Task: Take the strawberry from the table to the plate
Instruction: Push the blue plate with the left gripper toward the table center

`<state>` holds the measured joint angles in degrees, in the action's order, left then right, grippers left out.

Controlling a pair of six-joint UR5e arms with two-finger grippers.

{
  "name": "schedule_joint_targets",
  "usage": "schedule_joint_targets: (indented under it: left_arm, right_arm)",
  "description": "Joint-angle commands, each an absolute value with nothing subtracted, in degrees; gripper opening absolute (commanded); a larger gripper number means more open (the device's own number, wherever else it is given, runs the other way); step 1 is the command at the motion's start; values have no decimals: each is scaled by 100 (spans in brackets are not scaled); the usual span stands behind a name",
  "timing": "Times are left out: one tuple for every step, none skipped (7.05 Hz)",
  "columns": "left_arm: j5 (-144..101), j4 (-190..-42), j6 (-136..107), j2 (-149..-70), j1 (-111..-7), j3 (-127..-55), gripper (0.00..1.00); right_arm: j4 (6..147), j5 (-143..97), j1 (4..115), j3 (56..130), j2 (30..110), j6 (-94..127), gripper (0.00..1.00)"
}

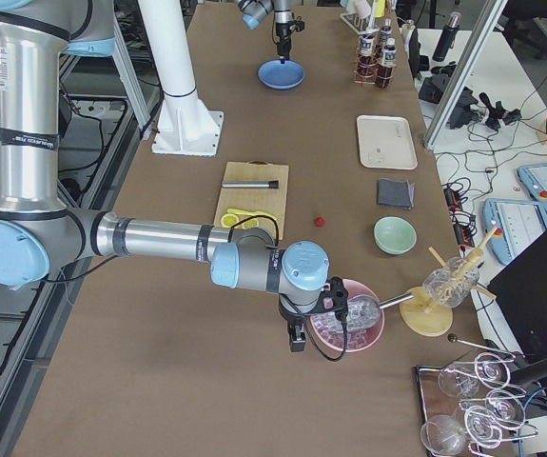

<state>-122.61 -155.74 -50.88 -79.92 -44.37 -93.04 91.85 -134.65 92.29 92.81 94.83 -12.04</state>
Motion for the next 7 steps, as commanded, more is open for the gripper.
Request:
schedule_joint_targets:
  left_arm:
    - [-12174, -15583, -5089, -8024, -4386, -9229, 66]
    - [-12112, -15592, -5089, -8033, -4334, -9211, 61]
    - [-12111, -15592, -5124, -8059, -4333, -9211, 34]
    - [-12111, -15592, -5237, -8094, -4333, -9220, 0]
    - [-12111, -15592, -5299, -8121, -4333, -9263, 0]
    - [-12111, -15592, -5648, -8286, -4342, -9307, 0]
    - [-12120, -15583, -5904, -8540, -4342, -9299, 0]
  right_arm:
    - [9185, -13465, 9229, 9281, 9483, -1204, 100]
    - [9185, -13465, 9229, 9281, 9483, -1204, 100]
    - [9185, -13465, 9229, 9281, 9483, -1204, 100]
    - [9185, -13465, 9229, 9281, 9483, -1204, 100]
    - [9185, -13465, 9229, 9281, 9475, -1204, 100]
    - [9185, -13465, 9229, 9281, 9475, -1204, 100]
    - [9185, -13465, 9229, 9281, 9475, -1204, 100]
